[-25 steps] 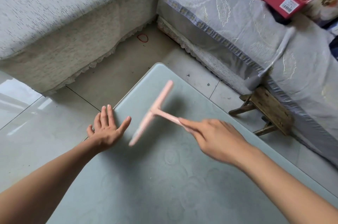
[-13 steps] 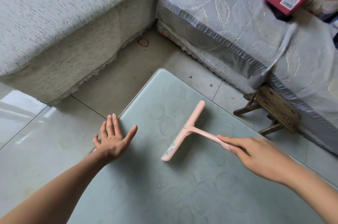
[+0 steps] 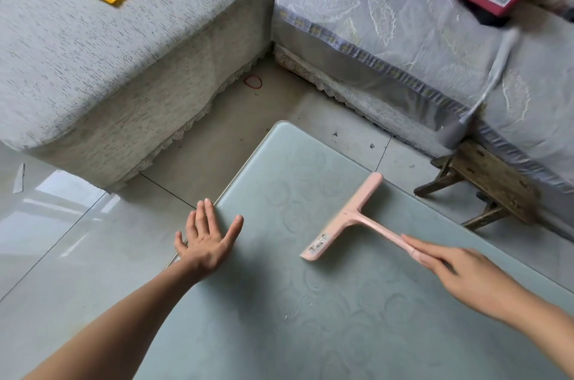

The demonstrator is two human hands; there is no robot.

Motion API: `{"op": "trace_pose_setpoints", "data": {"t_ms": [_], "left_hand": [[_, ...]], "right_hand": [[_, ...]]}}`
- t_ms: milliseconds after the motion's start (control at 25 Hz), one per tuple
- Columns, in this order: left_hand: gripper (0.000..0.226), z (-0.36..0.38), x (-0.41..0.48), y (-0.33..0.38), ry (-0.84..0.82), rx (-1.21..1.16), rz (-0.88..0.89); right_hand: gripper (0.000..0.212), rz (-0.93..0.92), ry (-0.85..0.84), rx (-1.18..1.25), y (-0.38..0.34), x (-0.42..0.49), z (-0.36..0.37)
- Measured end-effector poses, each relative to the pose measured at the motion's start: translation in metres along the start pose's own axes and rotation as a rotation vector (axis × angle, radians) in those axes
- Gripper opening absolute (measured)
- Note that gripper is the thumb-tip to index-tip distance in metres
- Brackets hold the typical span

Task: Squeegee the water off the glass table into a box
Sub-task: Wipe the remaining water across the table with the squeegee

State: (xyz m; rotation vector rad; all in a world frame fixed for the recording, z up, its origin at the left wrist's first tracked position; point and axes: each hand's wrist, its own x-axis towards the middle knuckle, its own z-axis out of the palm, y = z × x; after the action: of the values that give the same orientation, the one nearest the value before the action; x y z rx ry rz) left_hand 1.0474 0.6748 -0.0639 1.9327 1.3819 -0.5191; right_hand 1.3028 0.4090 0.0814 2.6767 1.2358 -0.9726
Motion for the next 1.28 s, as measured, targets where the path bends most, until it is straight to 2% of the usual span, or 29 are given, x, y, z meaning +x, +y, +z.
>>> {"op": "trace_pose_setpoints", "data": {"t_ms": [120, 240, 320, 520, 640, 760, 880, 960, 1120, 1240, 1280], "left_hand": [[0.081, 0.000, -0.001, -0.001, 0.011, 0.011, 0.004], [0.081, 0.003, 0.001, -0.002, 0.041, 0.001, 0.003], [0.080, 0.007, 0.004, -0.004, 0.052, -0.007, -0.004], [0.079, 0.007, 0.004, -0.005, 0.043, -0.030, -0.001], [0.077, 0.003, 0.002, -0.004, 0.043, -0.084, 0.018], [0.072, -0.006, 0.001, -0.007, 0.024, -0.222, 0.078], [0.069, -0.015, -0.001, -0.016, 0.076, -0.380, 0.192], [0.062, -0.014, -0.007, -0.028, 0.176, -0.281, 0.196], [0.042, -0.015, -0.030, -0.052, 0.286, 0.033, 0.171], [0.035, -0.021, -0.049, -0.069, 0.267, 0.089, 0.128], [0.036, -0.023, -0.051, -0.074, 0.243, 0.099, 0.115]], "right_hand": [[0.039, -0.033, 0.062, -0.223, -0.025, 0.016, -0.021], [0.040, -0.104, 0.092, -0.142, -0.073, 0.069, -0.023], [0.042, -0.055, 0.058, -0.090, -0.077, 0.083, -0.008], [0.045, 0.139, -0.014, -0.078, -0.002, -0.013, 0.028], [0.042, 0.203, -0.082, -0.127, -0.003, -0.055, 0.010], [0.044, -0.007, -0.034, -0.166, -0.066, -0.036, 0.003], [0.030, -0.257, 0.000, -0.172, -0.164, 0.003, 0.027], [0.029, -0.319, 0.002, -0.166, -0.194, 0.015, 0.049], [0.043, -0.162, -0.074, -0.153, -0.132, -0.021, 0.058], [0.041, -0.021, -0.178, -0.240, -0.110, -0.063, 0.032], [0.039, -0.028, -0.179, -0.290, -0.116, -0.067, 0.026]]}}
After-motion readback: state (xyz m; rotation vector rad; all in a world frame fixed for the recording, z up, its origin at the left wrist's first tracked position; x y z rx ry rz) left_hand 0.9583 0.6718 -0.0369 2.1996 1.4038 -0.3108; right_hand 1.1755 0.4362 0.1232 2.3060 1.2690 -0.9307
